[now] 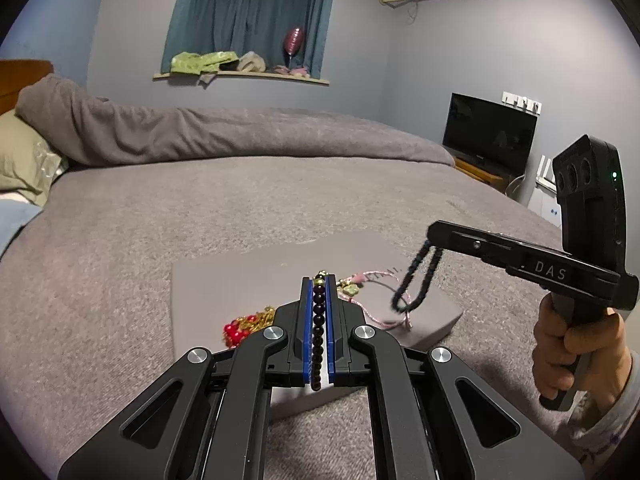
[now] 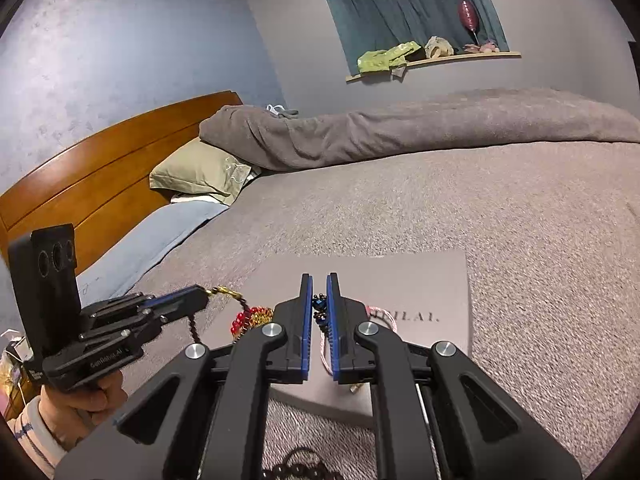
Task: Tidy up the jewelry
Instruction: 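Lift both bracelets and carry them over the box lid, then lower both bracelets onto the box lid and open both grippers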
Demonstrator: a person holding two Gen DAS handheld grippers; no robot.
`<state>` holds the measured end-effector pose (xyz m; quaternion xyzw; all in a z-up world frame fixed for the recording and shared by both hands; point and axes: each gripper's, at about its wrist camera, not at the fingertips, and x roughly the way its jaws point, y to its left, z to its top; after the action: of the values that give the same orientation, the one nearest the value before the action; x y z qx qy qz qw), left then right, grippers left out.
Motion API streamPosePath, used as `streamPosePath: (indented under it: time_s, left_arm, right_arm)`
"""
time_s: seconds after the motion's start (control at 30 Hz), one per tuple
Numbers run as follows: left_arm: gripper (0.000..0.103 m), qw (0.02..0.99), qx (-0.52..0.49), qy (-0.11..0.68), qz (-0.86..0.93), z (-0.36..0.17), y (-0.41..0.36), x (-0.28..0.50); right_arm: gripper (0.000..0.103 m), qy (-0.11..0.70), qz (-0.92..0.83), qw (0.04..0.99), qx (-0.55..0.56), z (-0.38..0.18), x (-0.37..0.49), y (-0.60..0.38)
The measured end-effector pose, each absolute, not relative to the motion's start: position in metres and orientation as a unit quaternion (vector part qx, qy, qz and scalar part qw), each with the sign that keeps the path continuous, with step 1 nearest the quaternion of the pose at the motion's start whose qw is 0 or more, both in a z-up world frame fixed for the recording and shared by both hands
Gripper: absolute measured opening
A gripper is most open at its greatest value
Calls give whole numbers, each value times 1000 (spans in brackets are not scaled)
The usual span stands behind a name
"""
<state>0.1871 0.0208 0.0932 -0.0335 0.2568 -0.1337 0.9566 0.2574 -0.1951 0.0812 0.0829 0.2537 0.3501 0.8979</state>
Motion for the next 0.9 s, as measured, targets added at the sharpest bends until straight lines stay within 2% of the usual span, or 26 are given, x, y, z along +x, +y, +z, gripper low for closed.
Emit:
streamPosePath:
  time_s: [0.23,0.53,0.67,0.77,0.8,0.87,0.9]
  left_arm:
    - [6,952,-36,269,-141,81,14,210]
    - [7,950,10,302,-84,49,13,231]
    - [37,956,11,284,-71,55,19,223]
    - [40,960,8,273,-67,63,22,215]
    - [41,960,7,271,-68,65,23,211]
    - [53,961,10,267,-69,68,22,203]
    - [53,961,13,266,-70,68,22,198]
  right_arm:
    - [7,278,337,896,74,64,279,-185]
    - [7,312,248,917,22,31,299,-192]
    - [10,314,245,917,20,28,296,-199]
    - [21,308,246,918,36,31,292,-211]
    - [22,304,246,919,43,34,289,-216]
    - [22,298,247,921,47,38,287,-220]
    - [24,295,251,921,51,40,283,-222]
